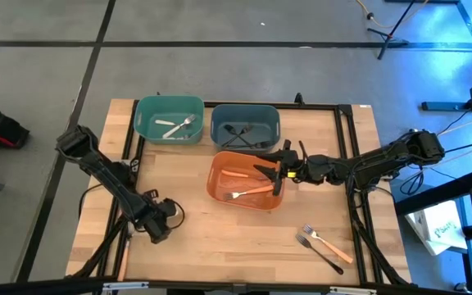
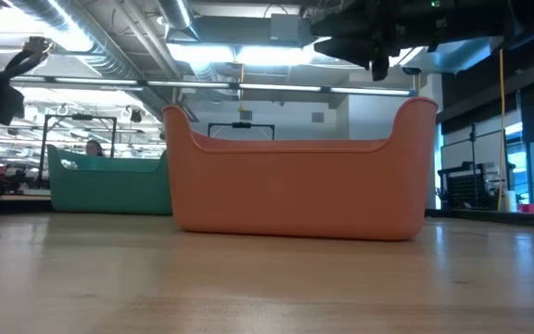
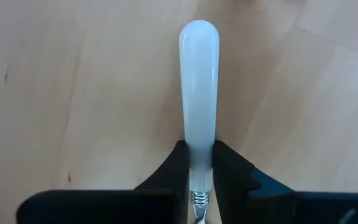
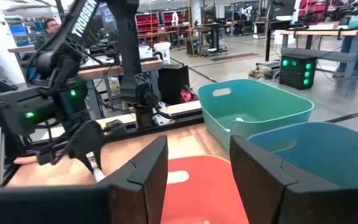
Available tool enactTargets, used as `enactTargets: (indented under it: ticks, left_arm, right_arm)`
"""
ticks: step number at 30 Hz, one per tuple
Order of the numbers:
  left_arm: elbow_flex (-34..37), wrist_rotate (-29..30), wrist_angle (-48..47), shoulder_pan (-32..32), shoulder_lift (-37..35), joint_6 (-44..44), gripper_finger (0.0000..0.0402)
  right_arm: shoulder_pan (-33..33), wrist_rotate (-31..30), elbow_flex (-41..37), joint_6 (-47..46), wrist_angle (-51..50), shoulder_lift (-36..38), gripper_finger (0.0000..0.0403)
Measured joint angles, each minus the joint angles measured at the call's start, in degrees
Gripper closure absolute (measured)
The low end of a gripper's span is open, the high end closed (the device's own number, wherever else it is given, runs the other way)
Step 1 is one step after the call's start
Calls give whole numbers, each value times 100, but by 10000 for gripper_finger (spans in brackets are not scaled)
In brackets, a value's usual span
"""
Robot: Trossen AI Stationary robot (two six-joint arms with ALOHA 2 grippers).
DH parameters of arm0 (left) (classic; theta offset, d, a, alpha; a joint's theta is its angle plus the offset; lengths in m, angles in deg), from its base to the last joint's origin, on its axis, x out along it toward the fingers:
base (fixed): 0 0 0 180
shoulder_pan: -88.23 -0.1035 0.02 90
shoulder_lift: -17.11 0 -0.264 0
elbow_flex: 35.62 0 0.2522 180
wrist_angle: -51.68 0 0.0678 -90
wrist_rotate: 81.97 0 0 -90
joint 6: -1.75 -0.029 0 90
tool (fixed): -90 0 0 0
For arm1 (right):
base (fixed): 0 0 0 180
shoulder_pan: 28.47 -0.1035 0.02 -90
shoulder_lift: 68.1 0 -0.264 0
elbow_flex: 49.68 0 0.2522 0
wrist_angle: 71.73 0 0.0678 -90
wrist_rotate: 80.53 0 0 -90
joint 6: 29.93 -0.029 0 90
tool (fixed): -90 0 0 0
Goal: Sort silverware by color (type)
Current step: Put the white fork into the green bin
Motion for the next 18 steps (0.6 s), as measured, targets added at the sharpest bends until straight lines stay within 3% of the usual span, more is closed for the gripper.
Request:
enactTargets:
  ticks: [18]
  left_arm:
    - [-734, 257, -372, -270, 8, -1120, 398]
  right_arm:
    - [-2, 17, 0, 119, -16, -2, 242]
